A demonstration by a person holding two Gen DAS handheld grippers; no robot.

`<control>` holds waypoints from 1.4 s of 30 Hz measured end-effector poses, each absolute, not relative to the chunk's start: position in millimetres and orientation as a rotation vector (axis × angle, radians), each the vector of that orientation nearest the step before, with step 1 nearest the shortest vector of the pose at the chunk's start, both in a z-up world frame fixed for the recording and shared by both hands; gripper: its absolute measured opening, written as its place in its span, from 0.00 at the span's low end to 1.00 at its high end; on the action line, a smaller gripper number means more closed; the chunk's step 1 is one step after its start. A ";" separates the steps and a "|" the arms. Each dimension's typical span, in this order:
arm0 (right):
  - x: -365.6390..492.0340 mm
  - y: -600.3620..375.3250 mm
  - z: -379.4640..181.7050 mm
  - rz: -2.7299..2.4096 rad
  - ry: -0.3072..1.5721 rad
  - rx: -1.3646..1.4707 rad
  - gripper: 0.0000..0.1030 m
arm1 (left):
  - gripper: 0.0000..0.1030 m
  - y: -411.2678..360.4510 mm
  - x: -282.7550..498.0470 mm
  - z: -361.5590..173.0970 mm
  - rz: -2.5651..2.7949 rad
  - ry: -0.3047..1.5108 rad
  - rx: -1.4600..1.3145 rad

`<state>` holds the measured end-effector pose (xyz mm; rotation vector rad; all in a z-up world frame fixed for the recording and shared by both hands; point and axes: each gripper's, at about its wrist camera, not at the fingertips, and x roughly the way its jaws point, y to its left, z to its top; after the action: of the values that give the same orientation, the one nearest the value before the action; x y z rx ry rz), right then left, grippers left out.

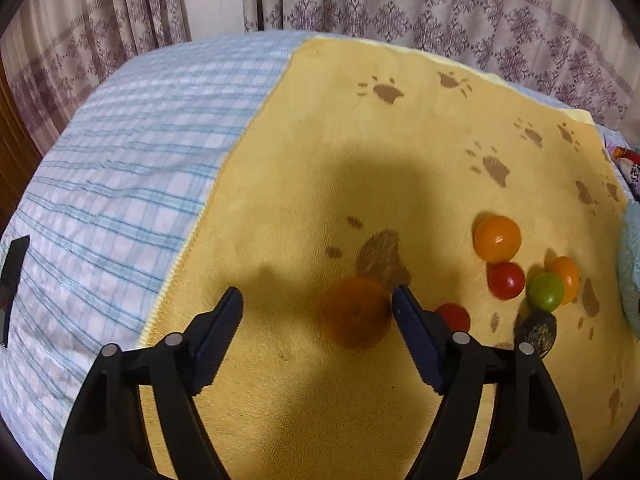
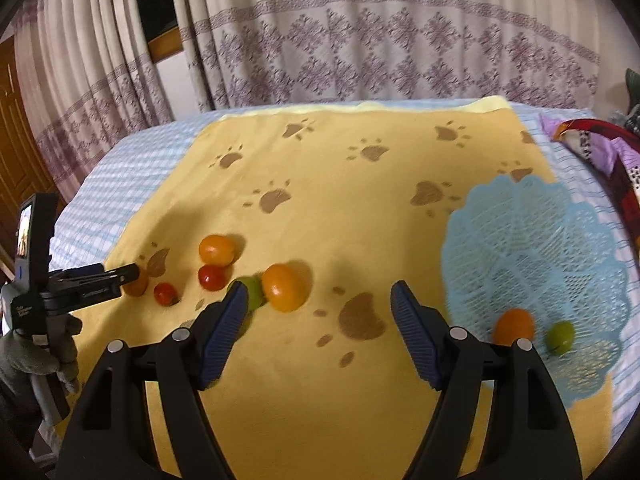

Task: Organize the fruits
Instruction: 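Return both tools to the fruits and grasp another orange with the left tool, then grasp the dark passion fruit with the right tool while the left holds the orange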

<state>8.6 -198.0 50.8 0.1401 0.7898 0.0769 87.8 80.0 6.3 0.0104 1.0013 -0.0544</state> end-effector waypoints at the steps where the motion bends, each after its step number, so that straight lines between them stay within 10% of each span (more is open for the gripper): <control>1: 8.3 -196.0 47.0 0.083 0.799 0.139 0.73 | 0.74 79.1 87.4 5.0 -0.061 1.001 0.012; 15: 6.8 -186.9 26.2 0.131 0.848 0.135 0.73 | 0.61 65.8 88.5 -13.4 -0.100 1.021 0.052; 20: 5.9 -181.4 22.0 0.157 0.861 0.130 0.73 | 0.38 63.7 87.2 -7.2 -0.136 1.011 0.039; 34: 24.9 -153.4 11.1 0.245 0.920 0.186 0.72 | 0.38 59.6 78.8 21.4 -0.121 0.945 0.038; 42: 50.1 -129.8 -6.7 0.237 1.001 0.211 0.51 | 0.38 62.2 78.5 27.4 -0.116 0.936 0.026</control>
<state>50.1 -129.8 -6.7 0.2105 1.0007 0.2369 78.5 62.2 27.4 0.0258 0.9365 -0.1164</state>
